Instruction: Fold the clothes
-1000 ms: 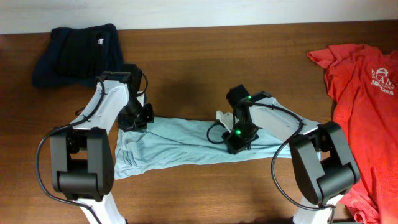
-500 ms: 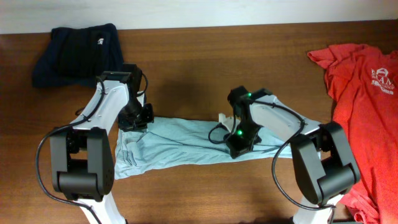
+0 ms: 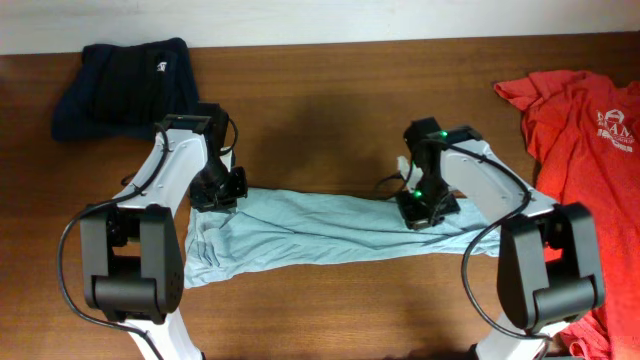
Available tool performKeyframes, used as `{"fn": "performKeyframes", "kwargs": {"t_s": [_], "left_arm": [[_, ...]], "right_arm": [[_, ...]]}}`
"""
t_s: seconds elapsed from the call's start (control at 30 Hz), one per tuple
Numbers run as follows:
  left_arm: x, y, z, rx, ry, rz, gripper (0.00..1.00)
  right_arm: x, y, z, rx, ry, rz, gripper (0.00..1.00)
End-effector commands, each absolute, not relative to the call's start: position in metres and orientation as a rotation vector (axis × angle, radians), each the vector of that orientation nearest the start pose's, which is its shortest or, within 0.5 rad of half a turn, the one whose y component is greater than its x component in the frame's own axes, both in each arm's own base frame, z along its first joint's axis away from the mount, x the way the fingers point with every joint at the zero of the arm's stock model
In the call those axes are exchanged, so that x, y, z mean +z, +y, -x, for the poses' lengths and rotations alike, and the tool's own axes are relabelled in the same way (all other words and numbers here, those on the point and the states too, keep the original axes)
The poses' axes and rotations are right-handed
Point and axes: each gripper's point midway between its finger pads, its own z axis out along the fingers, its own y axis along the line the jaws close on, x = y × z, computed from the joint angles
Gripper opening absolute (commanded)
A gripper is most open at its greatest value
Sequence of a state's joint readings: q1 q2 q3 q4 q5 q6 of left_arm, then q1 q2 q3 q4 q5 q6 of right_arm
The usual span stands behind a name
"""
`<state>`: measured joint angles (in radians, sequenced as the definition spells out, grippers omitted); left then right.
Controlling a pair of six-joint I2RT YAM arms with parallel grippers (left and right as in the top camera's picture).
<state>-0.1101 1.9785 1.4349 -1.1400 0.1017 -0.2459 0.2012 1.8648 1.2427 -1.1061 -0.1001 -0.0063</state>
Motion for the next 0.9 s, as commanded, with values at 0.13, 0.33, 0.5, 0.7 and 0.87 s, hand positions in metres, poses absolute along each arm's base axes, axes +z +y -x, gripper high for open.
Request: {"fn": "performKeyframes", "kwargs": {"t_s": [0.13,0.33,0.5,0.7,0.87], "left_arm": [[0.035,-0.055,-0.331,-0.142,3.272,0.209,0.07],[0.035,-0.055,-0.331,-0.142,3.271,0.209,0.07],[0.035,-0.055,-0.331,-0.142,3.271,0.209,0.07],[0.035,-0.055,-0.331,-0.142,3.271,0.209,0.07],[0.035,-0.055,-0.331,-0.142,3.271,0.209,0.08]], "right_arm": [[0.013,0.033,-0.266,0.046,3.349,0.035,0.04],[0.016,0.007,-0.259,0.044,3.377,-0.202,0.04],[0.016,-0.009,-0.257,0.050,3.374,-0.348,0.04],[0.011,-0.033,-0.251,-0.107,3.354,-0.496,0.04],[0.000,-0.043,-0.246,-0.138,3.328,-0.577,0.04]]}}
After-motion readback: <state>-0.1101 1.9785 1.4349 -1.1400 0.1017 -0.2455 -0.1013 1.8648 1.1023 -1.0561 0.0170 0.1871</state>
